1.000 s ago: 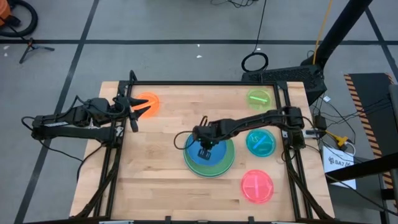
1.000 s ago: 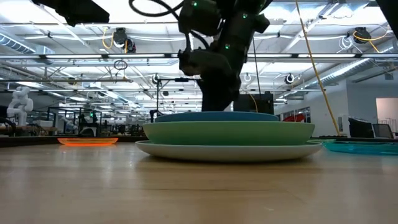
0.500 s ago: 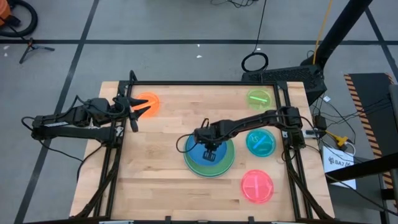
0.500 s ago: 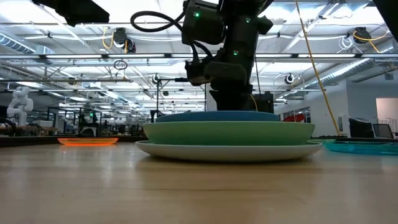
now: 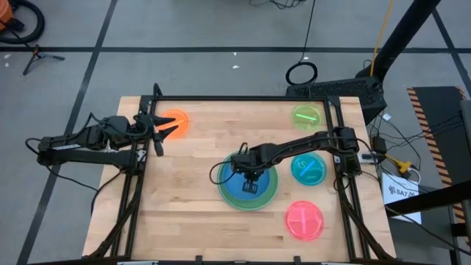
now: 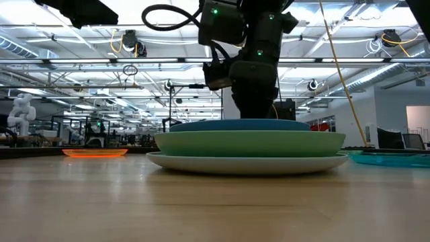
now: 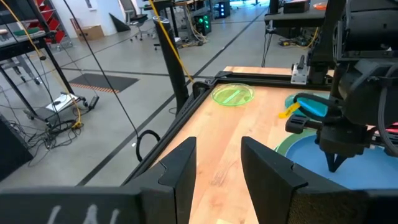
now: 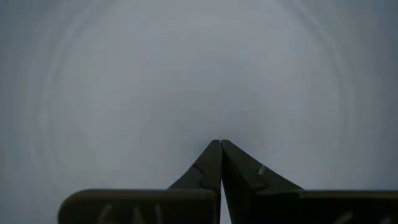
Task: Stack plastic plates
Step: Stack the dark blue plate on top of the dark orange plate, then stack the orange plate on top of the dark blue plate
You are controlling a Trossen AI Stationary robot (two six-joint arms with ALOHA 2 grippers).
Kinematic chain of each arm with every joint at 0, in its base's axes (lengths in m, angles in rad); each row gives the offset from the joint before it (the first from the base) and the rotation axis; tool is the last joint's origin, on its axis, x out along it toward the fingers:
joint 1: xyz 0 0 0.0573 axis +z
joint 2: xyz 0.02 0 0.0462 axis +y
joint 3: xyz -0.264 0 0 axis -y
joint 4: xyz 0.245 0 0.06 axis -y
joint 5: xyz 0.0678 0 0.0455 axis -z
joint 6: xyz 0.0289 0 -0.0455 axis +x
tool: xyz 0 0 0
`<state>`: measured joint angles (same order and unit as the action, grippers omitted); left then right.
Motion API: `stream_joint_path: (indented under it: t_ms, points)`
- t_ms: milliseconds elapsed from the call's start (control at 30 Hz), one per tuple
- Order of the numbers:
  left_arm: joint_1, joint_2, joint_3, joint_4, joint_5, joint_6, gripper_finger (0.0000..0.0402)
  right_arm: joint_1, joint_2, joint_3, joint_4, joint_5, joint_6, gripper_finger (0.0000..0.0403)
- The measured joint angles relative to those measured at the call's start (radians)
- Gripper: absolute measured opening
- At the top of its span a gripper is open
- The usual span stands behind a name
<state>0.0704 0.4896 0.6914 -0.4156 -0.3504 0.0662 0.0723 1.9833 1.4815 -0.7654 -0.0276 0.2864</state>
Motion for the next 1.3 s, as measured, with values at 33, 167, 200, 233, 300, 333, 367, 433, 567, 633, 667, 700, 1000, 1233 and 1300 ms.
stream_joint_path:
  t_ms: [33, 167, 200, 233, 300, 333, 367, 433, 567, 633, 667, 700, 1000, 1233, 1300]
  points:
    - [0.0, 0.0, 0.0, 0.0, 0.0, -0.001, 0.0133, 0.0, -0.008, 0.0, -0.002, 0.002, 0.0, 0.0001]
    - [0.0, 0.0, 0.0, 0.0, 0.0, -0.009, 0.0133, 0.0, -0.052, 0.0, -0.013, 0.041, -0.015, 0.0001]
    - [0.0, 0.0, 0.0, 0.0, 0.0, -0.015, 0.0133, 0.0, -0.062, 0.0, -0.017, 0.058, -0.022, 0.0001]
    - [0.0, 0.0, 0.0, 0.0, 0.0, -0.02, 0.0133, 0.0, -0.072, 0.0, -0.023, 0.075, -0.032, 0.0001]
    - [0.0, 0.002, 0.0, -0.001, 0.0, -0.03, 0.0133, 0.0, -0.087, 0.0, -0.024, 0.096, -0.058, 0.0001]
    - [0.0, 0.005, 0.0, -0.003, 0.0, -0.035, 0.0133, 0.0, -0.095, 0.0, -0.023, 0.106, -0.072, 0.0001]
    - [0.0, 0.011, 0.0, -0.006, 0.0, -0.04, 0.0133, 0.001, -0.1, 0.0, -0.021, 0.11, -0.087, 0.0001]
    - [0.0, 0.026, 0.0, -0.009, 0.0, -0.05, 0.0133, 0.001, -0.102, 0.0, -0.011, 0.114, -0.12, 0.0001]
    - [0.0, 0.078, 0.0, -0.005, 0.0, -0.065, 0.0133, 0.002, -0.104, 0.0, -0.01, 0.148, -0.174, 0.0001]
    - [0.001, 0.112, 0.0, -0.002, 0.0, -0.07, 0.0133, 0.003, -0.104, 0.0, -0.01, 0.17, -0.2, 0.0001]
    - [0.001, 0.129, 0.0, 0.004, 0.0, -0.072, 0.0133, 0.003, -0.107, 0.0, -0.013, 0.184, -0.21, 0.0001]
    - [0.001, 0.148, 0.0, 0.004, 0.0, -0.077, 0.0133, 0.003, -0.109, 0.0, -0.017, 0.188, -0.221, 0.0001]
    - [0.036, 0.307, 0.0, -0.024, -0.025, -0.096, 0.0133, 0.003, -0.129, 0.0, -0.056, 0.208, -0.283, 0.0001]
    - [0.146, 0.392, 0.0, -0.121, -0.026, -0.147, 0.0133, 0.004, -0.178, 0.0, -0.129, 0.27, -0.292, 0.0002]
    - [0.186, 0.416, 0.0, -0.144, -0.024, -0.162, 0.0133, 0.004, -0.201, 0.0, -0.13, 0.271, -0.295, 0.0002]
